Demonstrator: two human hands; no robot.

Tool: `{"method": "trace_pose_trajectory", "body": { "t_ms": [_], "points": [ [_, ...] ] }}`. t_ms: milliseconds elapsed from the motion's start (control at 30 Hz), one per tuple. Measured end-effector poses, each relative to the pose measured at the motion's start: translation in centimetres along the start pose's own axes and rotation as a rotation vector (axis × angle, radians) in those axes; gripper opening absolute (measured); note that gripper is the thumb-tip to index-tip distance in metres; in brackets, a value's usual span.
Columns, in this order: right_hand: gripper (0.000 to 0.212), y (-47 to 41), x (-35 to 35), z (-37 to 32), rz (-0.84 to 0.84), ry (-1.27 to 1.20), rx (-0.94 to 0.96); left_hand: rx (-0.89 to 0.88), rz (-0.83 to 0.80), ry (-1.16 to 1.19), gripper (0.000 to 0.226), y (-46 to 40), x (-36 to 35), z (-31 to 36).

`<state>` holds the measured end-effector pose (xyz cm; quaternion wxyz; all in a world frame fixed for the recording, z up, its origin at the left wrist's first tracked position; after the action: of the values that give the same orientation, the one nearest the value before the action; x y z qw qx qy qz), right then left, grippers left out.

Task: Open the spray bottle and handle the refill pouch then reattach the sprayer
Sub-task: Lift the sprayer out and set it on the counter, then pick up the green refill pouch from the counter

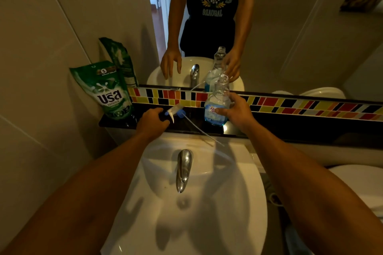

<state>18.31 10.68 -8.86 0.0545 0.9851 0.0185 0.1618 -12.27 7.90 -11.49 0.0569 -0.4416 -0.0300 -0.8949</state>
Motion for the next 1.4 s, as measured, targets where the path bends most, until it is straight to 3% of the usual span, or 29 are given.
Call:
{"method": "trace_pose_trajectory", "body": {
  "t_ms": [133,400,600,667,733,800,967,1167,1400],
  "points": [
    [0.063,-0.2,-0.5,0.6,0.014,0.003,-0.016,0.008,-0.026,-0.007,0.061,0.1,-0.5,-0.9],
    [0.060,0.2,-0.5,1.4,0.023,-0.038,-0.006,-0.019,-0.033,0.031,0.049,-0.1,-1.1,-1.7],
    [0.080,1.3,-0.5,0.5,0.107,-0.006,-0.008,-0.005,-0.054,0.030,0.062,-0.1,-0.6,-0.9],
    [0.071,2.7,0.0,-0.2,0.284,0.038,0.059,-0.015,-0.045,0.006,0.061,-0.1,0.1,-0.5],
    [0.047,4.5,-0.1,-0.9,0.462,0.084,0.139,-0.032,-0.015,-0.011,0.055,0.0,0.9,-0.1],
    [0.032,5.9,-1.3,-1.8,0.514,0.119,0.208,-0.038,0.017,-0.020,0.056,0.2,2.0,0.3],
    [0.014,5.9,-6.9,-4.5,0.342,0.221,0.339,-0.013,0.055,0.008,0.059,0.8,5.4,0.1],
    [0.030,2.8,-14.2,-7.7,0.091,0.190,0.342,0.008,0.224,0.145,0.032,1.7,11.8,-2.7],
    [0.050,-0.9,-21.2,-10.9,-0.132,0.101,0.260,0.180,0.409,0.281,0.035,1.7,17.3,-7.6]
  ]
}}
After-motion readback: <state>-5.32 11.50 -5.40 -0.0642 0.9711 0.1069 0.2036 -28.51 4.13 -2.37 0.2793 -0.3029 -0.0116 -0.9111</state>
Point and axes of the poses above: each hand's wrist, its own y-axis away from the middle knuckle, its own x-axis out of the back of the hand, z = x × y, the point moved 7 cm from there along -y, towards the middle knuckle, and after that the axes turned 2 degrees about -z, right-handed, at the moved point
